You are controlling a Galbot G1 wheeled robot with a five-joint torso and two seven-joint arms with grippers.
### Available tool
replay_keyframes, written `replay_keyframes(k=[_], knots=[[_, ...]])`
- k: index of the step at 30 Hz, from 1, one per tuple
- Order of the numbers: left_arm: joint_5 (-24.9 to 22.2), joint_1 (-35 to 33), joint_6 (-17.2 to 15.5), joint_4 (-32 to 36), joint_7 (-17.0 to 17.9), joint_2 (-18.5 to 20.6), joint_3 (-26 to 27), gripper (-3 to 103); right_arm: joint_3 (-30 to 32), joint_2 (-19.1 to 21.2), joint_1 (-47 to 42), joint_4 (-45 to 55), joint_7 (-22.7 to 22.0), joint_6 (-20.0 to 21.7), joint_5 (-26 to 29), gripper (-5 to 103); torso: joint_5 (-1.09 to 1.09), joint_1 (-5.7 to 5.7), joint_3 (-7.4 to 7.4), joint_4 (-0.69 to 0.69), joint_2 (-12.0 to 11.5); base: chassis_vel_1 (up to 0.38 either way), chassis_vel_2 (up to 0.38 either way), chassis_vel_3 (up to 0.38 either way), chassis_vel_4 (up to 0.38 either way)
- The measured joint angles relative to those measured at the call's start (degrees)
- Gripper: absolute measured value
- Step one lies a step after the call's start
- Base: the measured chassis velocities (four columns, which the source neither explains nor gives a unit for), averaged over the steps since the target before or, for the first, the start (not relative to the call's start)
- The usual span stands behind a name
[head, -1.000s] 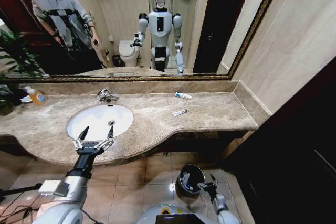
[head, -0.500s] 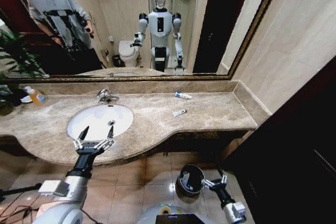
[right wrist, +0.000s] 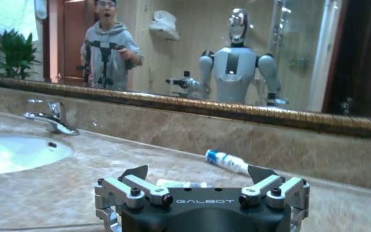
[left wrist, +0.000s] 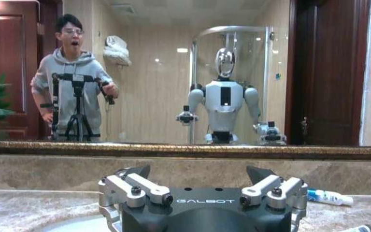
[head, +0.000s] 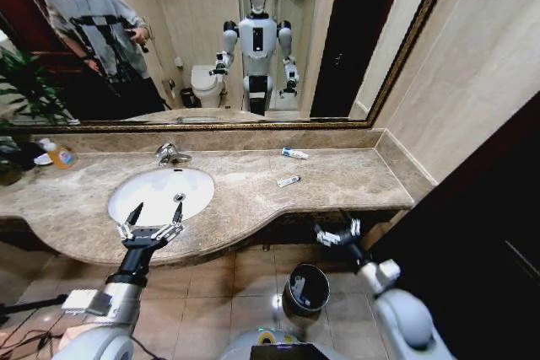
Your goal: Pick up the trash from the sink and place it in the trash bin.
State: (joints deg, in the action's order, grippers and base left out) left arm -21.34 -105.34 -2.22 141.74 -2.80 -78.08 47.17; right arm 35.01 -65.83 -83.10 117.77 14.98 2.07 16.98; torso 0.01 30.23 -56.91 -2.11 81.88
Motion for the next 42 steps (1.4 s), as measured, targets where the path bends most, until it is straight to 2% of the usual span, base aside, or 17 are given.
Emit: replay_keyframes(k=[1, 2, 5, 7, 8, 12, 13, 16, 25, 32, 42], knots=[[0.0, 0.0, 0.0, 0.0, 0.0, 0.0, 0.0, 100, -0.8, 2.2, 3.9, -2.6, 0.0, 0.3, 1.0, 100, 0.01, 0.00, 0.00, 0.01, 0.0, 0.000, 0.000, 0.000, 0.000], [0.0, 0.0, 0.0, 0.0, 0.0, 0.0, 0.0, 100, -0.8, 2.2, 3.9, -2.6, 0.0, 0.3, 1.0, 100, 0.01, 0.00, 0.00, 0.01, 0.0, 0.000, 0.000, 0.000, 0.000], [0.0, 0.0, 0.0, 0.0, 0.0, 0.0, 0.0, 100, -2.6, 5.5, 12.2, -7.8, 0.3, 1.7, 3.3, 100, 0.02, 0.00, 0.00, 0.00, 0.0, 0.000, 0.000, 0.000, 0.000], [0.0, 0.0, 0.0, 0.0, 0.0, 0.0, 0.0, 100, -5.4, 7.6, 20.6, -14.1, 1.0, 2.5, 4.5, 100, -0.01, 0.00, 0.00, 0.00, 0.0, 0.000, 0.000, 0.000, 0.000], [0.0, 0.0, 0.0, 0.0, 0.0, 0.0, 0.0, 100, -5.4, 7.6, 20.6, -14.1, 1.0, 2.5, 4.5, 100, -0.01, 0.00, 0.00, 0.00, 0.0, 0.000, 0.000, 0.000, 0.000], [0.0, 0.0, 0.0, 0.0, 0.0, 0.0, 0.0, 100, -12.7, 8.6, 34.1, -26.5, 2.5, 3.7, 5.6, 100, 0.01, 0.01, 0.00, 0.00, 0.0, 0.000, 0.000, 0.000, 0.000], [0.0, 0.0, 0.0, 0.0, 0.0, 0.0, 0.0, 100, -12.7, 8.6, 34.1, -26.5, 2.5, 3.7, 5.6, 100, 0.01, 0.01, 0.00, 0.00, 0.0, 0.000, 0.000, 0.000, 0.000], [0.0, 0.0, 0.0, 0.0, 0.0, 0.0, 0.0, 100, -18.7, 6.2, 44.8, -36.9, 3.4, 4.2, 5.7, 100, -0.03, 0.01, 0.00, -0.01, 0.0, 0.000, 0.000, 0.000, 0.000], [0.0, 0.0, 0.0, 0.0, 0.0, 0.0, 0.0, 100, -24.9, -0.8, 56.0, -53.0, 3.9, 2.7, 1.3, 100, 0.00, 0.00, 0.00, 0.00, 0.0, 0.000, 0.000, 0.000, 0.000], [0.0, 0.0, 0.0, 0.0, 0.0, 0.0, 0.0, 100, -26.3, -3.8, 60.6, -58.9, 3.5, 2.4, -0.1, 100, -0.02, 0.00, 0.01, -0.01, 0.0, 0.000, 0.000, 0.000, 0.000], [0.0, 0.0, 0.0, 0.0, 0.0, 0.0, 0.0, 100, -24.3, -2.7, 60.5, -59.6, 3.0, 3.8, -1.1, 100, 0.00, -0.01, 0.01, 0.03, 0.0, 0.000, 0.000, 0.000, 0.000]])
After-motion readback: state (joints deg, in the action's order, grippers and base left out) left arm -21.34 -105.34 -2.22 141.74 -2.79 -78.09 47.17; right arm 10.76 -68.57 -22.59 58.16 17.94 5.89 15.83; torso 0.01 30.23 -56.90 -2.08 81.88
